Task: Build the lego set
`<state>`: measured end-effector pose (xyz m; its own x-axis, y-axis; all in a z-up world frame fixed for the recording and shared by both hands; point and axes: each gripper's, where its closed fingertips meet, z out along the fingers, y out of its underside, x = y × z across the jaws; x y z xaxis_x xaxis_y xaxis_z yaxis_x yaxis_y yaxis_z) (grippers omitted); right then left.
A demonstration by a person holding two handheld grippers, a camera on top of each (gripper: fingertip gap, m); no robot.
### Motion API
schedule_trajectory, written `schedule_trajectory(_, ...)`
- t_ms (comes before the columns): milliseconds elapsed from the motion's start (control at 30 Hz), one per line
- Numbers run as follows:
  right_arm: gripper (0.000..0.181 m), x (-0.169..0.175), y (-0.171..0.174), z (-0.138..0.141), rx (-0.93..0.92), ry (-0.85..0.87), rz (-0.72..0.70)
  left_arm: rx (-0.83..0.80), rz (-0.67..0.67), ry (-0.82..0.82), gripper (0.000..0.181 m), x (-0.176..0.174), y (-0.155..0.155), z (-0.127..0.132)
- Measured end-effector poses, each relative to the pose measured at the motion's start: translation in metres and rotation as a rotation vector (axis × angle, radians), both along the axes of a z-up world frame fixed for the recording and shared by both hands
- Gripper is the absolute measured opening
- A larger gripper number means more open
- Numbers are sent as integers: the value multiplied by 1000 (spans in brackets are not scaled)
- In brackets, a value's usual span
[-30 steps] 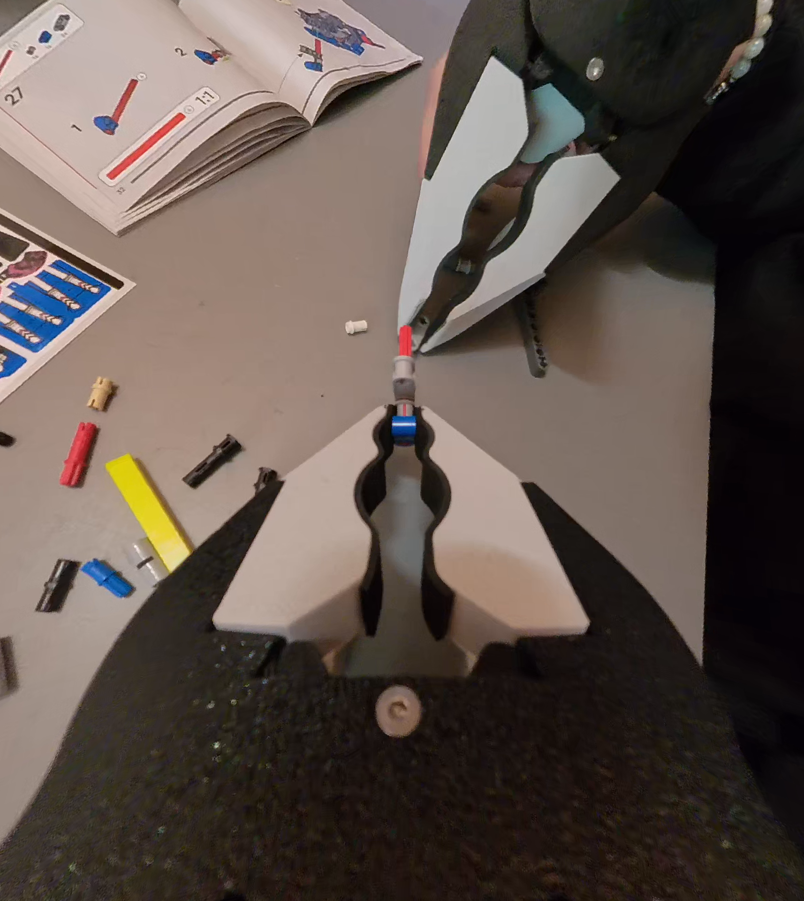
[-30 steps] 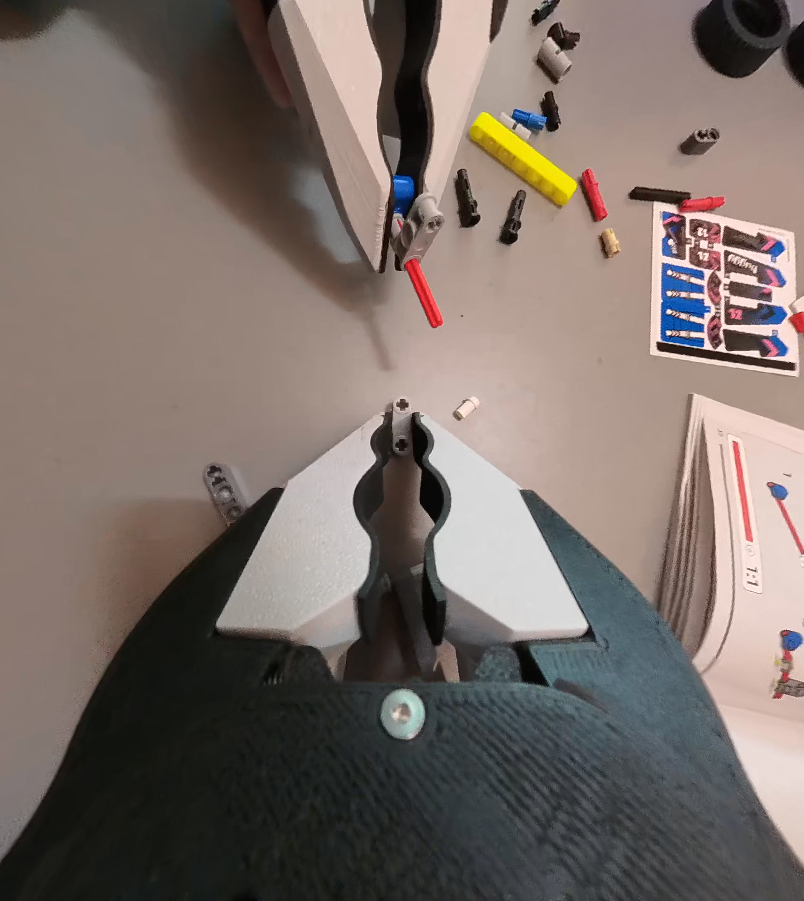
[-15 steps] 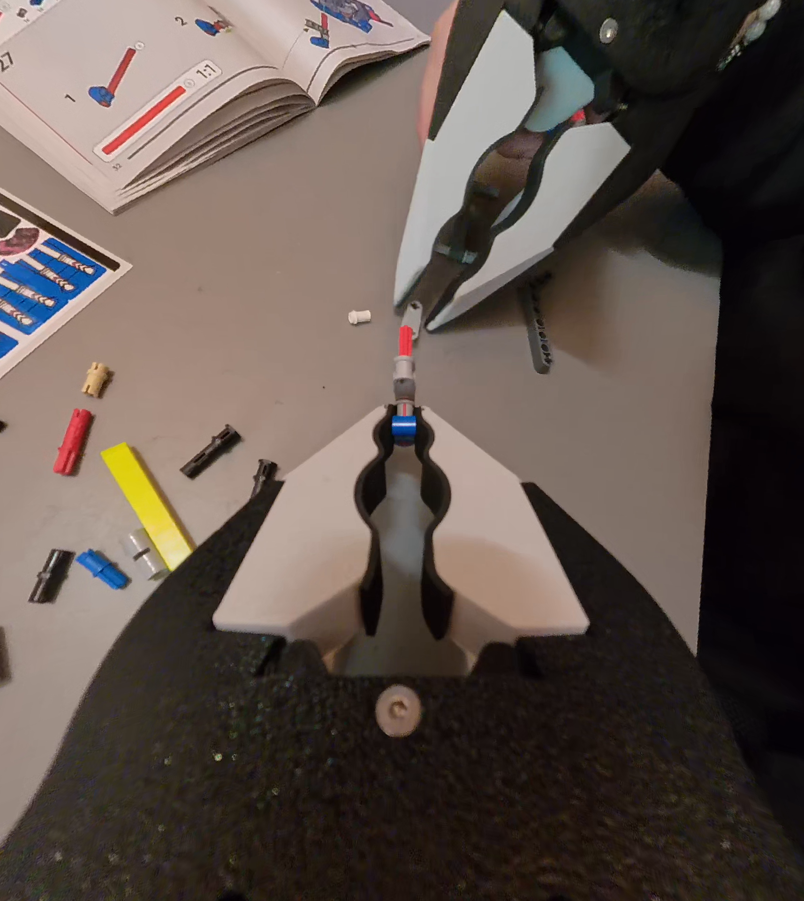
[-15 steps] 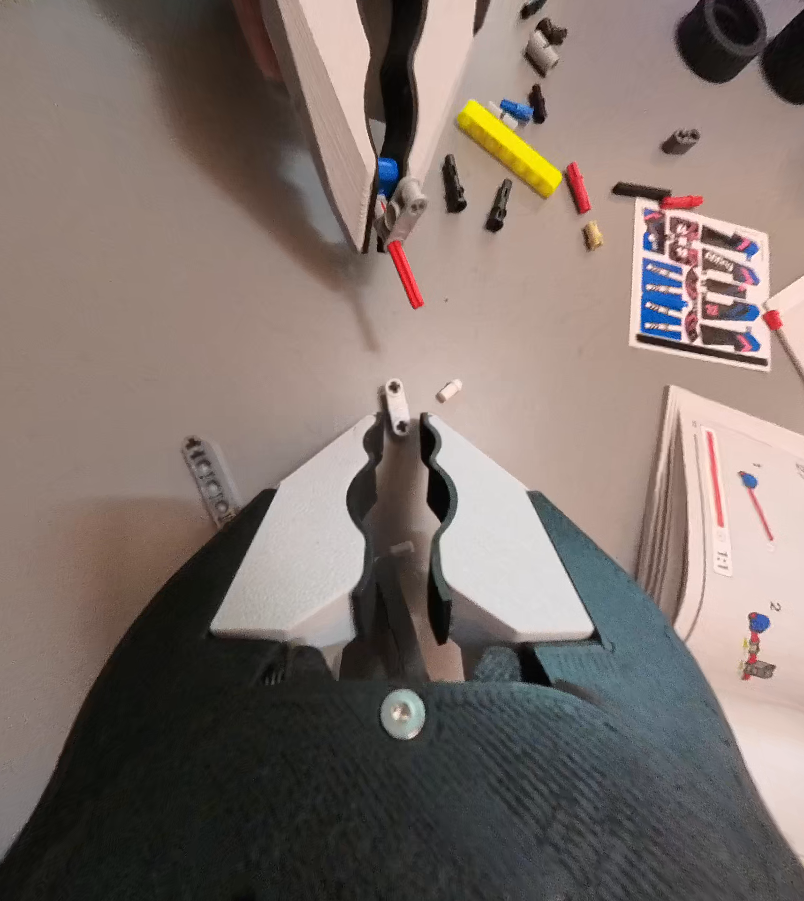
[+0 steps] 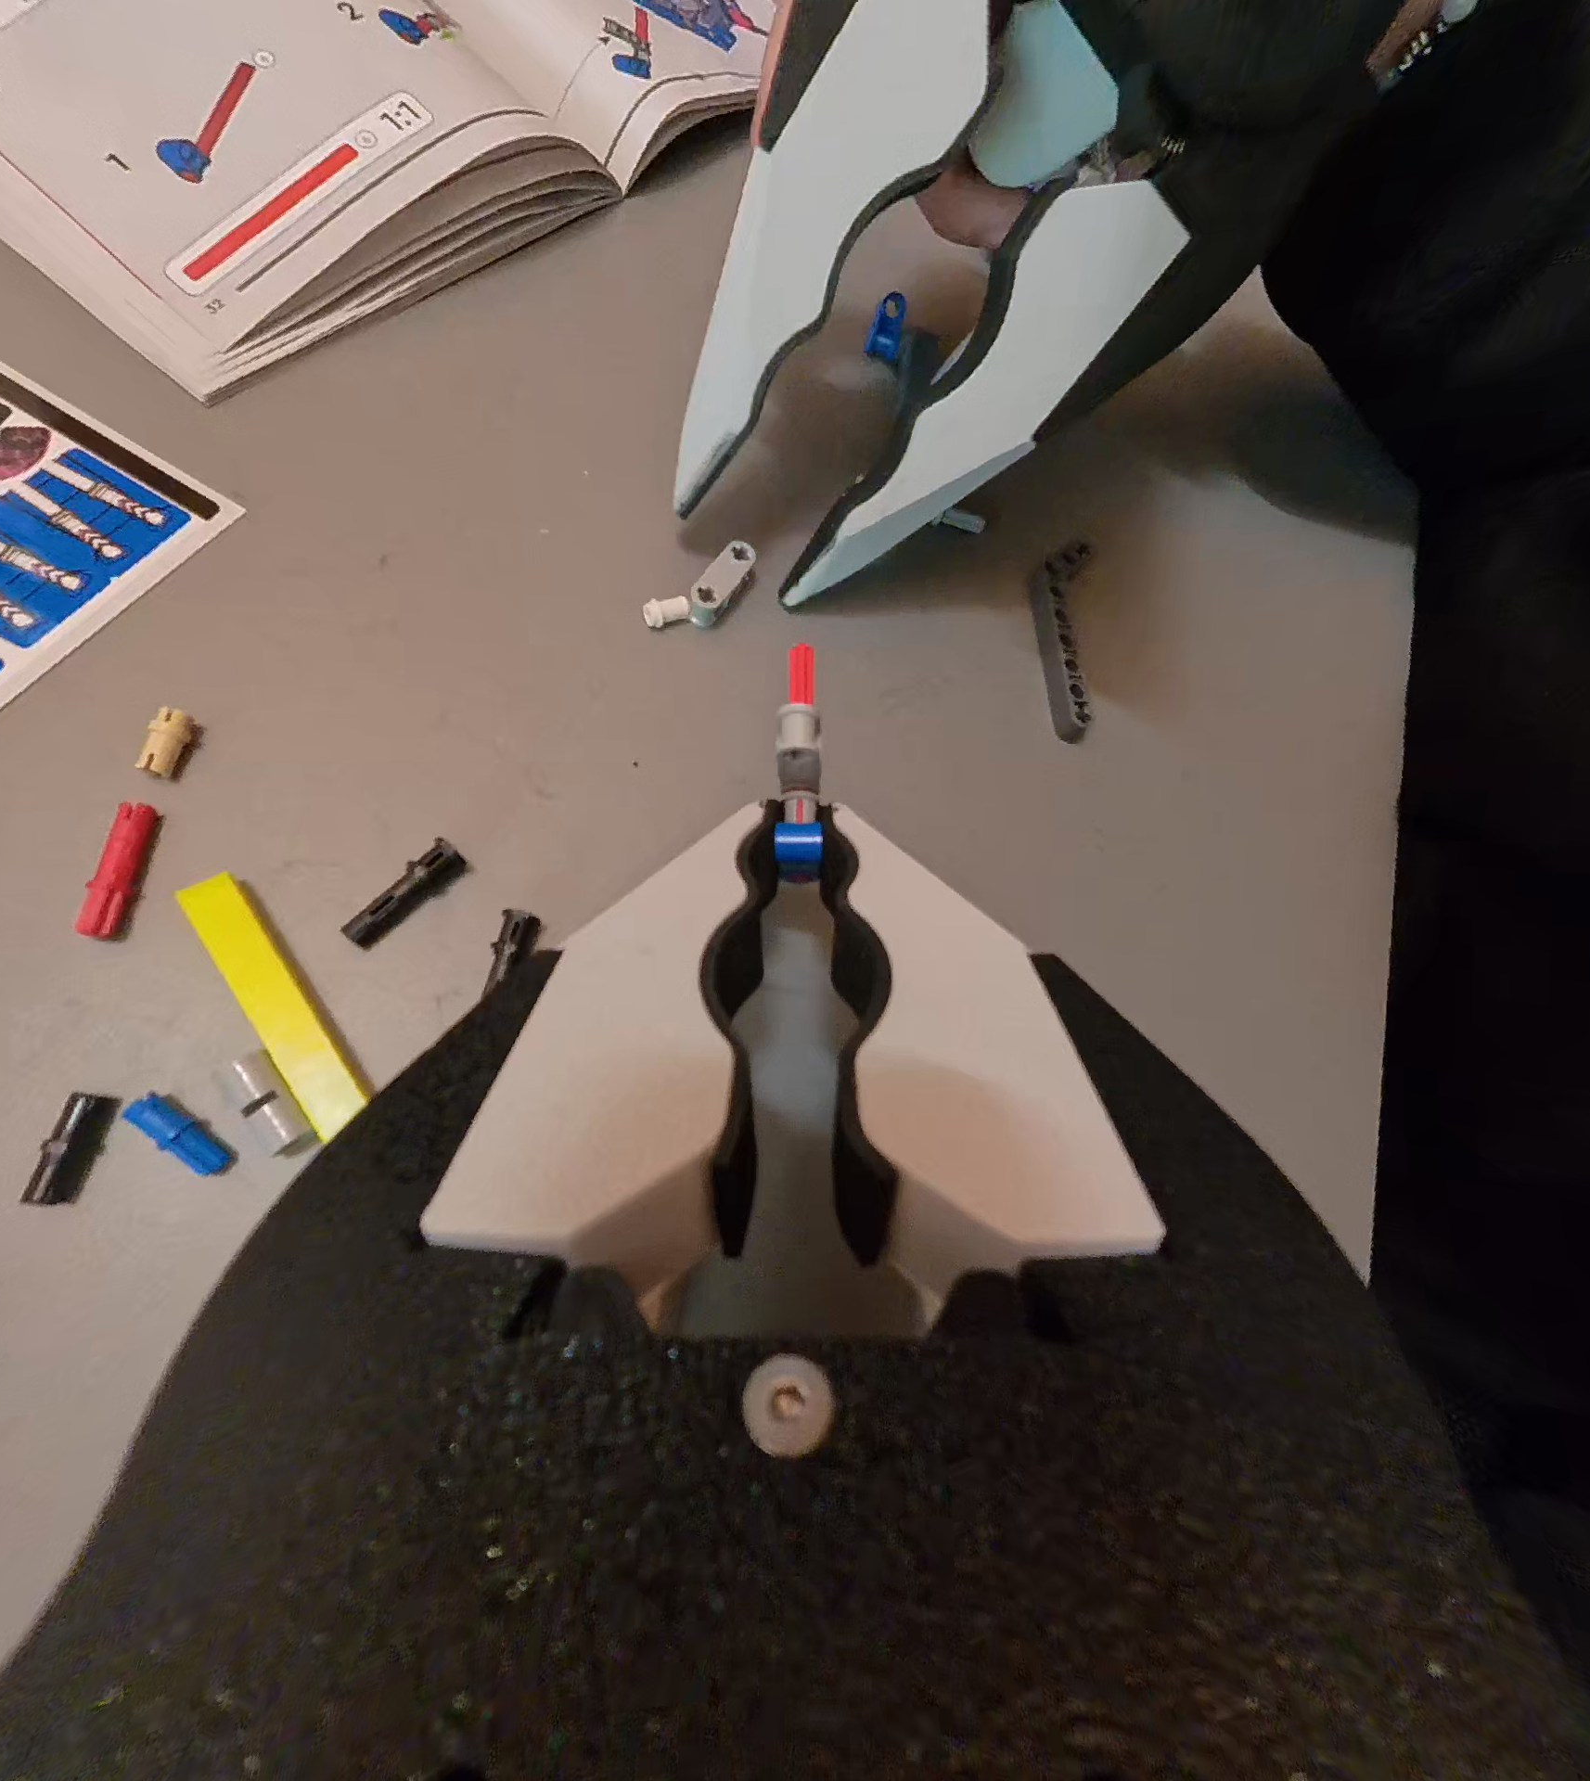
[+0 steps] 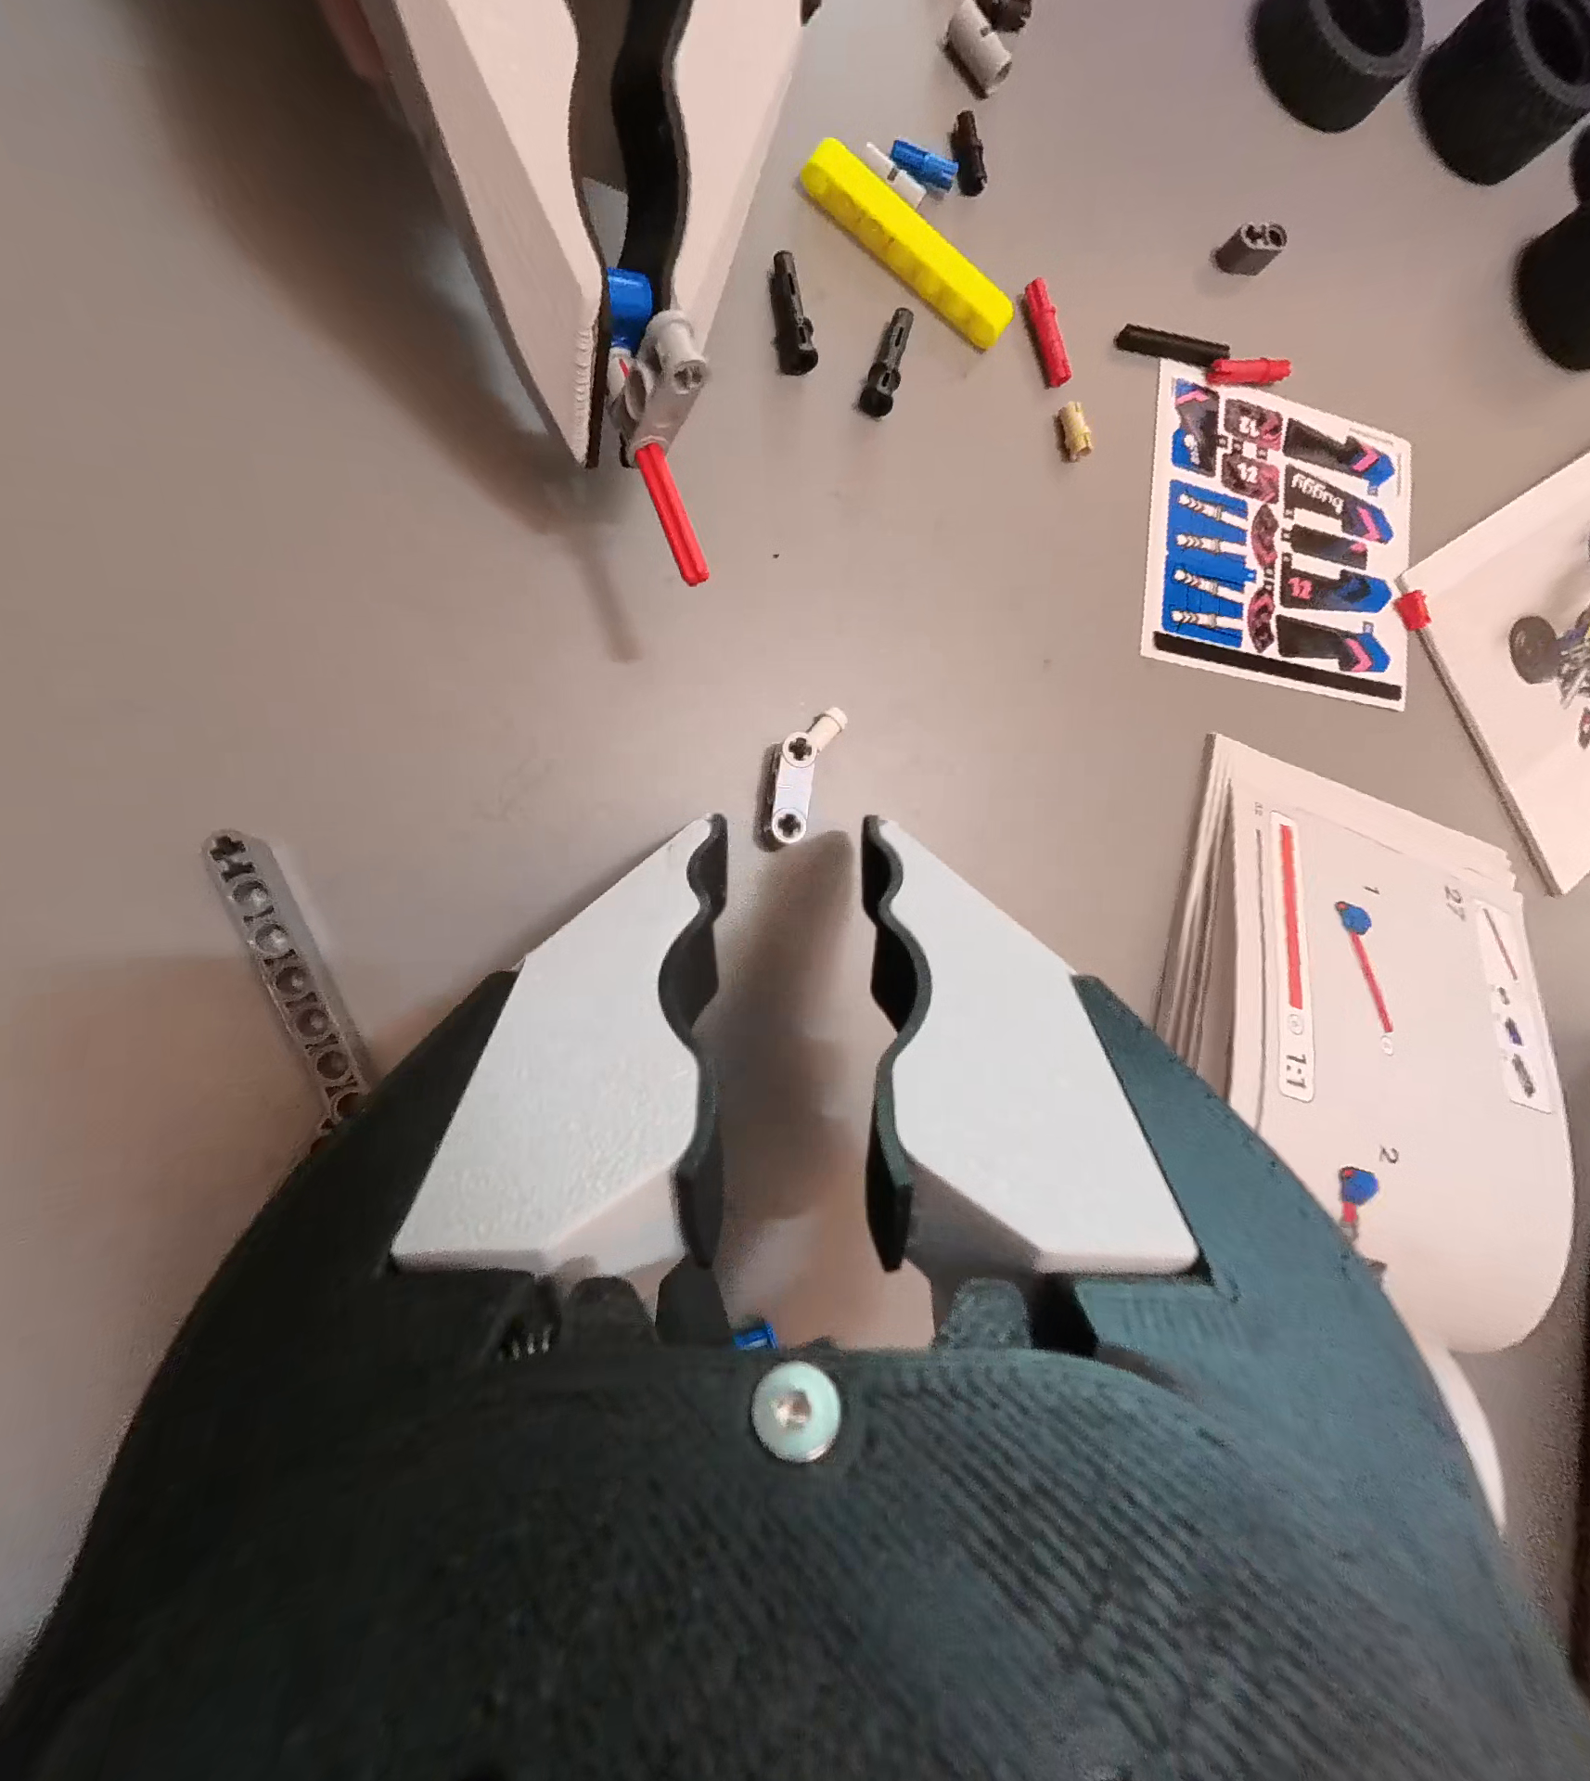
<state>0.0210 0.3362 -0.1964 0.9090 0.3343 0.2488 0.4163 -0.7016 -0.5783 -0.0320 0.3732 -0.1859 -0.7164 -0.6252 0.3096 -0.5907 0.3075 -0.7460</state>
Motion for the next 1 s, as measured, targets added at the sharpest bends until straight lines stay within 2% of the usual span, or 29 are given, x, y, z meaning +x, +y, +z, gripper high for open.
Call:
schedule_trajectory(167,18,-6,6,-2,3,86,-6,4,0,6,4,1,-1,-2)
schedule_trajectory(233,6,-4,6,-4,-28,116,-33,5,2,4,4,1,-1,-1)
schedule_trajectory(400,6,-6,3,-4,-98,153,-47,2,7,1,4,2,0,-1)
schedule_trajectory(633,6,-8,4,-4,-61,233,-71,-19,4,-10,4,4,-3,0)
schedule_trajectory(767,6,-7,13,6,69,328,-127,-32,16,-18,4,6,-1,1)
schedule_trajectory(833,1,-7,20,26,190,452,-154,-71,39,-45,4,10,-1,9)
schedule_trajectory(933,0,-5,26,74,448,746,-166,-161,73,-96,4,16,-3,28)
schedule_trajectory(967,0,3,25,82,498,800,-205,-168,77,-104,4,17,-3,31)
schedule_trajectory(1000,0,13,23,76,493,762,-254,-150,77,-103,4,16,-1,29)
